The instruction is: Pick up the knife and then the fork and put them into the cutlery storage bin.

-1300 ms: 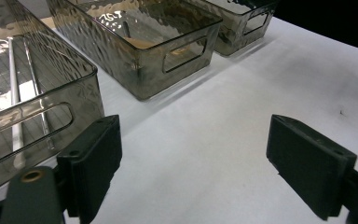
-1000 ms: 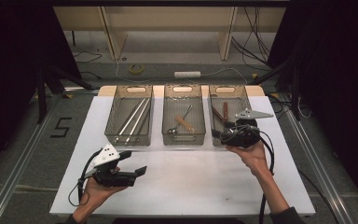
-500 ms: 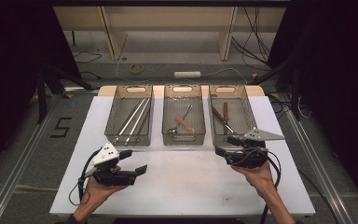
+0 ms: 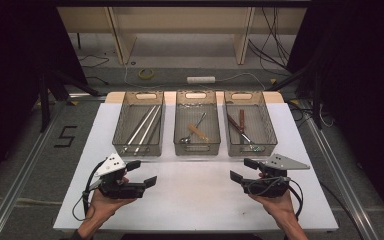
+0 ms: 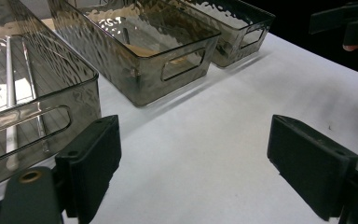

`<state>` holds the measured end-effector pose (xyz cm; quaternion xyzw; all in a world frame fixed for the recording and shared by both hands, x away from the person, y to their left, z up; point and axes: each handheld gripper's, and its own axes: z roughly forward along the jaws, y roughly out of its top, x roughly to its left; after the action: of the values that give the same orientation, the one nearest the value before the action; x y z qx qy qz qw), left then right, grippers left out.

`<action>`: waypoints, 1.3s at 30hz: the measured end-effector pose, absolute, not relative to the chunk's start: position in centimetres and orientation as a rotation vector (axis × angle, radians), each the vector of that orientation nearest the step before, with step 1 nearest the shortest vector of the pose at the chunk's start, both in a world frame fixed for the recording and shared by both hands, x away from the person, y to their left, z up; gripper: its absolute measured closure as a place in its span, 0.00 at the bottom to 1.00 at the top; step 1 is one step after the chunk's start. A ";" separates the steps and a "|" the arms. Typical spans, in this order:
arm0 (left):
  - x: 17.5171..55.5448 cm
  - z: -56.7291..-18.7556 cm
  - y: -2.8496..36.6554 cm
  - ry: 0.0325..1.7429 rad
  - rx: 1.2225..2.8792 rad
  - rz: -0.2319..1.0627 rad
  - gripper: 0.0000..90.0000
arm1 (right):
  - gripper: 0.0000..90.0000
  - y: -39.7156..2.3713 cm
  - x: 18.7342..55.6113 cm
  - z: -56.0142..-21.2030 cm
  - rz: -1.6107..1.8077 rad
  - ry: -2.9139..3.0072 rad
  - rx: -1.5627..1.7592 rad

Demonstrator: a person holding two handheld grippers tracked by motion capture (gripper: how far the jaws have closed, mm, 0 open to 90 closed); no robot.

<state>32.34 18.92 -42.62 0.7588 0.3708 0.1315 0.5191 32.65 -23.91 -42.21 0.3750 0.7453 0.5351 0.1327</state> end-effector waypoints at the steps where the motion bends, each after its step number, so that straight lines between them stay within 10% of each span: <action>1: 32.4 -42.6 18.9 0.891 1.819 0.314 0.19 | 0.29 -23.9 32.5 -42.3 1.553 2.162 1.088; 39: 32.4 -42.6 19.1 0.895 1.796 0.288 0.18 | 0.24 -23.9 31.2 -42.9 1.489 2.136 1.094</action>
<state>32.39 19.06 -42.60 0.7521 0.3745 0.1207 0.5287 31.24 -23.86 -42.88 0.3824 0.7468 0.5207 0.1579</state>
